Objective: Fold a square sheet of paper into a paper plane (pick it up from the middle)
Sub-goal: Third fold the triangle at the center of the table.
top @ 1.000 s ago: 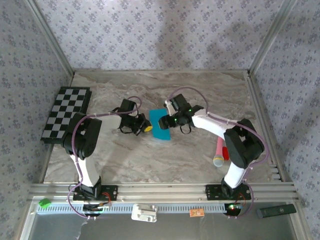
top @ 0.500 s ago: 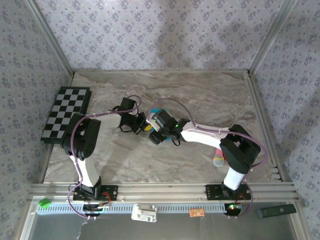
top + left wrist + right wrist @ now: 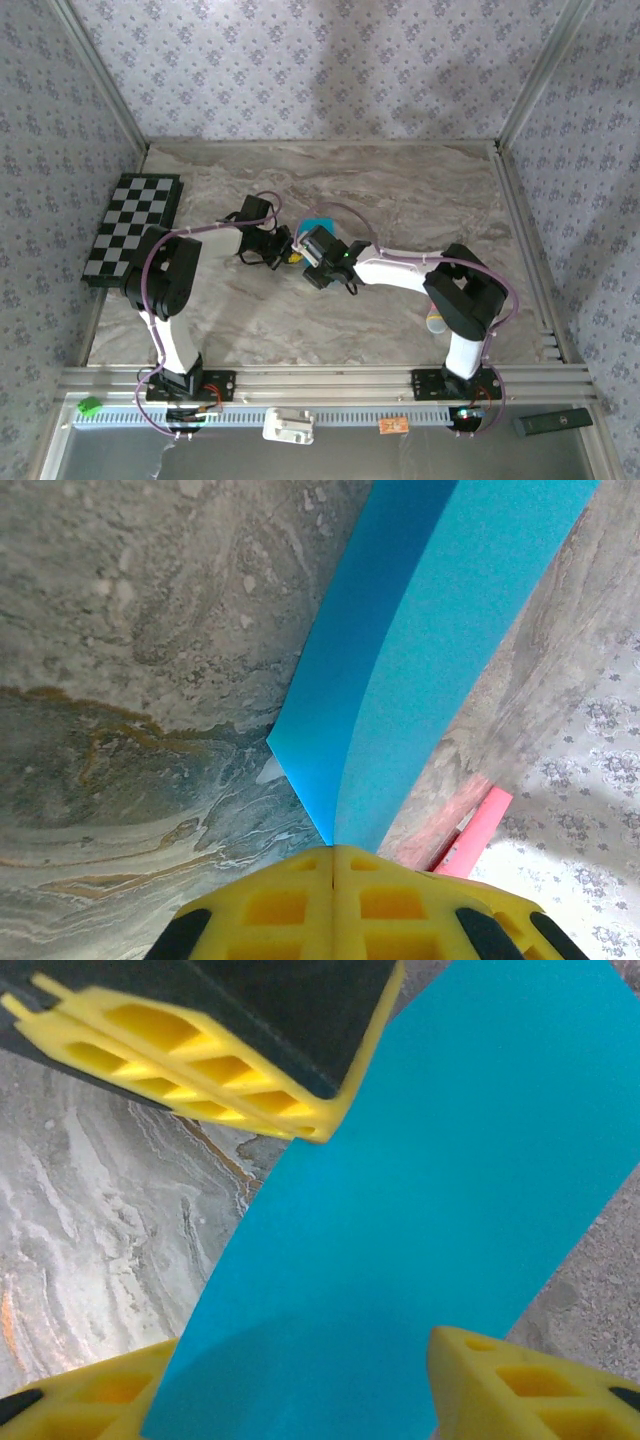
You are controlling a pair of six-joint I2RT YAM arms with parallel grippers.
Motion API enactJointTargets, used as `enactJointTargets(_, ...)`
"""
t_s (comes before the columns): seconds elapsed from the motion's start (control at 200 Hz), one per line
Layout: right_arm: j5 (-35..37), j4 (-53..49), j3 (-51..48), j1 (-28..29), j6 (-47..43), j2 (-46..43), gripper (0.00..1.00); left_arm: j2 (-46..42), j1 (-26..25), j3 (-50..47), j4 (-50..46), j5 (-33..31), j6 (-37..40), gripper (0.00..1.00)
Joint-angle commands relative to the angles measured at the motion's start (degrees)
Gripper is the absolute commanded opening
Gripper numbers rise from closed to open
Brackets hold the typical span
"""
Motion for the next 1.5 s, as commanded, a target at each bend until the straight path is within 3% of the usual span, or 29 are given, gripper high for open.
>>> enactJointTargets(0.0,0.55,0.19,-0.49,-0.21,0.03,-2.69,0.50,-1.65,0.28,1.43,-1.16,0.46,-0.26,0.00)
enactJointTargets(0.31,-4.36,-0.62,0.43,-1.13,0.39,-2.43,0.25,-1.65,0.19,1.42,-1.77,0.05,0.05,0.00)
enactJointTargets(0.49,-12.11,-1.56,1.31,-2.71,0.62,-1.69,0.13,-2.90,0.77,1.39,-2.87,-0.48,0.21,0.04)
enactJointTargets(0.675,-26.73,-0.67,1.84,-7.25,5.51,-0.58,0.11,-8.72,4.13,0.22,-10.03,-7.67,3.06,0.16)
enactJointTargets(0.82,-33.58,1.36,1.97,-8.58,8.75,0.90,0.11,-10.40,5.11,0.29,-8.21,-6.70,3.40,0.24)
enactJointTargets(1.144,-39.60,2.13,2.92,-8.55,12.61,3.22,0.12,-0.16,2.98,9.76,-11.43,-5.27,8.00,0.26)
enactJointTargets(1.494,-40.34,2.32,2.86,-8.22,13.83,4.17,0.12,8.29,1.73,14.93,-14.44,-6.63,10.69,0.16)
